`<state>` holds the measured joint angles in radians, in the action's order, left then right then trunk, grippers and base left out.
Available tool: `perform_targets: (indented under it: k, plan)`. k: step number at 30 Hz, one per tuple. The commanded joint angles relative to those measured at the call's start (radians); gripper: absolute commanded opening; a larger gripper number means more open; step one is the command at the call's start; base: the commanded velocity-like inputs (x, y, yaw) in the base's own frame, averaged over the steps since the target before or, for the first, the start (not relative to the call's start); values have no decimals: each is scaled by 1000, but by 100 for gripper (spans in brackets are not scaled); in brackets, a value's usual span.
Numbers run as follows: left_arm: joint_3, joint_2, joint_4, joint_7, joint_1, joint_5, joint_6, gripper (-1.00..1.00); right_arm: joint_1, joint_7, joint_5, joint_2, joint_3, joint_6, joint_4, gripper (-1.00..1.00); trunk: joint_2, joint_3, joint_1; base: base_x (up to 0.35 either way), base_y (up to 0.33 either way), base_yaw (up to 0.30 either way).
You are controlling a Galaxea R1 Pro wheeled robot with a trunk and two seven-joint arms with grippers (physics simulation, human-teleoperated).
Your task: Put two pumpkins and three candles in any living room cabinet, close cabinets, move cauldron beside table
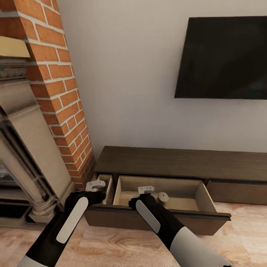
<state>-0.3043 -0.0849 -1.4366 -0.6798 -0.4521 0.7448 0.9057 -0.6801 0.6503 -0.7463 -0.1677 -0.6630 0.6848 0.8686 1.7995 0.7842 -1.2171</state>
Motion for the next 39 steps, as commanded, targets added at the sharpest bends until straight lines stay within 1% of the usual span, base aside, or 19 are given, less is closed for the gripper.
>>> perform_targets:
  k: [1, 16, 25, 39]
  plan:
    - [-2, -1, -1, -12, -1, 10, 1, 100, -1, 10, -9, 0, -3, 1, 1, 100, 0, 1, 1, -167, 29, 281]
    - [-2, -1, -7, -15, -2, 5, 2, 100, -1, 12, -8, -1, -4, 1, -2, 100, 0, 1, 1, -132, 4, 282]
    - [1, -1, -9, -15, -1, 6, 2, 100, -1, 12, -7, -1, -4, -1, -8, 100, 0, 1, 1, -252, 0, 282]
    - [0, -1, -15, -15, -1, 6, 1, 100, -1, 12, -5, -1, -4, -2, -11, 100, 0, 4, 1, -45, 0, 282]
